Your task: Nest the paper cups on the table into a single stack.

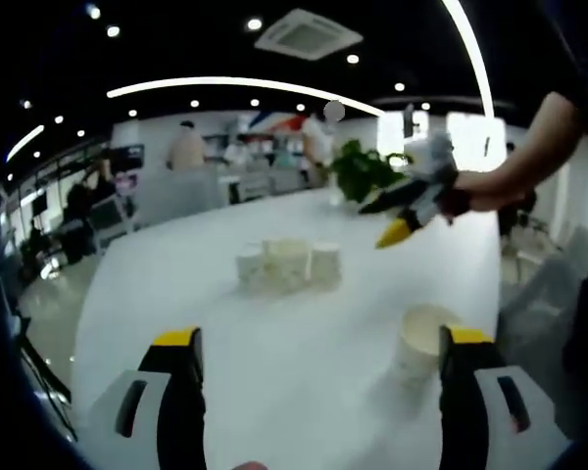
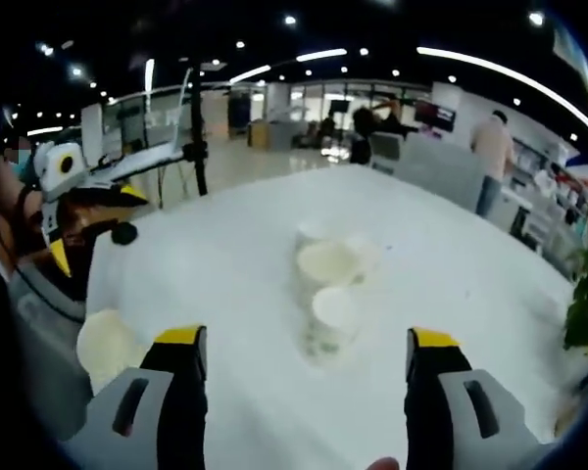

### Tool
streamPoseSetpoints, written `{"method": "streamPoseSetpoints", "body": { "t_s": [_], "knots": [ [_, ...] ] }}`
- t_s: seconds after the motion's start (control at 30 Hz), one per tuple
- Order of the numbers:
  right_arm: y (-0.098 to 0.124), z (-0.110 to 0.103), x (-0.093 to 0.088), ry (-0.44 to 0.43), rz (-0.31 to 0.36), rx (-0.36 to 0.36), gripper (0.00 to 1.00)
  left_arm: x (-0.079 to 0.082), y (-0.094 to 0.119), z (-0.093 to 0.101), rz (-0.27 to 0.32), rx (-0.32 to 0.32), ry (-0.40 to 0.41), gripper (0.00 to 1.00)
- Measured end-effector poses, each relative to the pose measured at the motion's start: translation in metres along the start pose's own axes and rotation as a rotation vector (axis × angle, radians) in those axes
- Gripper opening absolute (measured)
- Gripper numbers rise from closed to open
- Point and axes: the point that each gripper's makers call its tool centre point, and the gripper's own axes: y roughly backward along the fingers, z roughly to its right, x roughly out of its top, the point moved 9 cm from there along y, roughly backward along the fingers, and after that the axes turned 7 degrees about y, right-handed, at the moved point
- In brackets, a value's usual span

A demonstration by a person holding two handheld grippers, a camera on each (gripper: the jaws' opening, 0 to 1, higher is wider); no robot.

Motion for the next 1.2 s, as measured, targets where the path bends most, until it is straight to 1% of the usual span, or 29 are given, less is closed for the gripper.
{"method": "streamPoseSetpoints", "body": {
  "t_s": [0.13,0.33,0.4,0.43,0.53,0.63,0.77,0.87,0.93,1.0,1.07,1.2],
  "knots": [
    [-0.012,0.006,-0.002,0.013,-0.013,0.017,0.76,0.002,0.0,0.004,-0.003,0.005,-0.006,0.99],
    [-0.026,0.016,-0.005,-0.013,-0.02,0.025,0.74,0.001,0.002,0.003,-0.007,0.017,0.008,0.99],
    [-0.034,0.021,-0.01,-0.001,-0.043,0.026,0.72,0.0,0.003,0.002,-0.015,0.02,0.004,0.99],
    [-0.038,0.024,-0.011,-0.009,-0.048,0.027,0.72,0.0,0.003,0.002,-0.014,0.022,0.008,0.99],
    [-0.045,0.028,-0.013,-0.027,-0.045,0.027,0.71,0.001,0.005,0.001,-0.01,0.037,0.01,0.99],
    [-0.054,0.03,-0.015,-0.017,-0.056,0.039,0.69,0.003,0.005,-0.002,0.001,0.059,0.04,0.99],
    [-0.06,0.031,-0.015,-0.025,-0.055,0.051,0.66,0.005,0.005,-0.002,0.013,0.075,0.044,0.99],
    [-0.064,0.032,-0.015,-0.025,-0.055,0.063,0.63,0.003,0.005,0.0,0.008,0.074,0.043,0.99],
    [-0.066,0.031,-0.015,-0.026,-0.05,0.074,0.59,0.001,0.005,-0.001,0.001,0.079,0.04,0.99],
    [-0.069,0.031,-0.015,-0.018,-0.054,0.086,0.56,0.001,0.006,-0.001,0.009,0.089,0.05,0.99],
    [-0.07,0.031,-0.016,-0.016,-0.055,0.089,0.54,0.001,0.006,-0.001,0.011,0.092,0.059,0.99],
    [-0.074,0.033,-0.018,-0.026,-0.058,0.092,0.52,0.001,0.006,0.002,0.005,0.094,0.047,0.99]
  ]
}}
